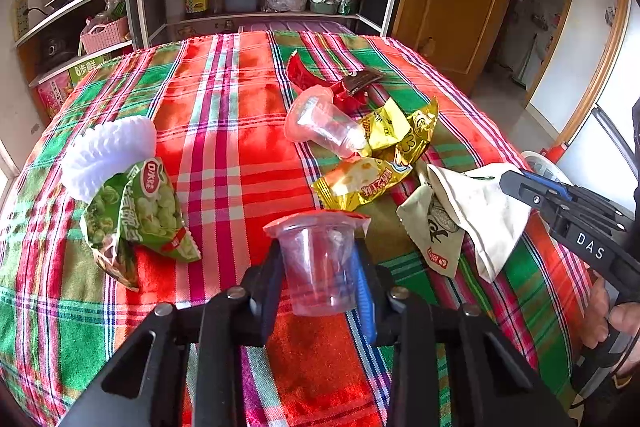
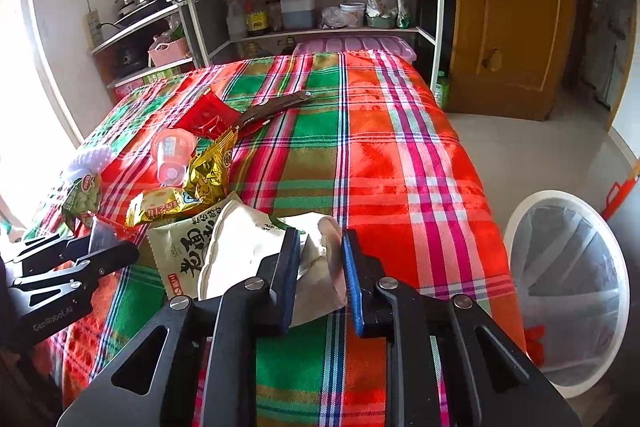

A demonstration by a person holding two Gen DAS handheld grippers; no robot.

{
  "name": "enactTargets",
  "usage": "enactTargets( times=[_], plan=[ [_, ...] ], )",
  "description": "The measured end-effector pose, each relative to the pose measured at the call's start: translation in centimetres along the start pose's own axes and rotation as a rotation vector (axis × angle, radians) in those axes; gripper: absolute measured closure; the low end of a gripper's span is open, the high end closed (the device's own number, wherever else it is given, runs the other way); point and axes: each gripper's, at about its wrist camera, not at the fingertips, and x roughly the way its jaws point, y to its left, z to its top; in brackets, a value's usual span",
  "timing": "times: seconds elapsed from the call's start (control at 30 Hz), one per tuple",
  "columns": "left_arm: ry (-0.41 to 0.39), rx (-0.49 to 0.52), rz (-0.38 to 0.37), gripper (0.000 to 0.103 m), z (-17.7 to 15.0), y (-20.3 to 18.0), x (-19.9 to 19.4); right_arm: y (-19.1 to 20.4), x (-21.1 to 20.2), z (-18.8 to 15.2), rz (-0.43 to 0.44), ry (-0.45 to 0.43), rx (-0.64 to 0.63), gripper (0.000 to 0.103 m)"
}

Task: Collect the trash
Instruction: 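Grasp the beige cloth bag with the right tool while the left grasps the clear plastic cup, then carry the bag and cup over the bin and open both tools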

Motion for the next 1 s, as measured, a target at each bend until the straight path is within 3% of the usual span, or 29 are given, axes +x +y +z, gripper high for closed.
enactTargets(
  times=[0.47, 1.0],
  plan=[
    [-0.029, 0.029, -0.033, 0.069, 0.5, -1.9, -1.2, -1.9, -2.6, -0.4, 0.021, -0.060, 0.078, 0.087],
    [-0.071, 0.134, -0.111, 0.069, 2.8, -8.2, -1.7, -6.9, -7.0, -0.9, -0.060, -0.141, 0.194, 0.086]
  ],
)
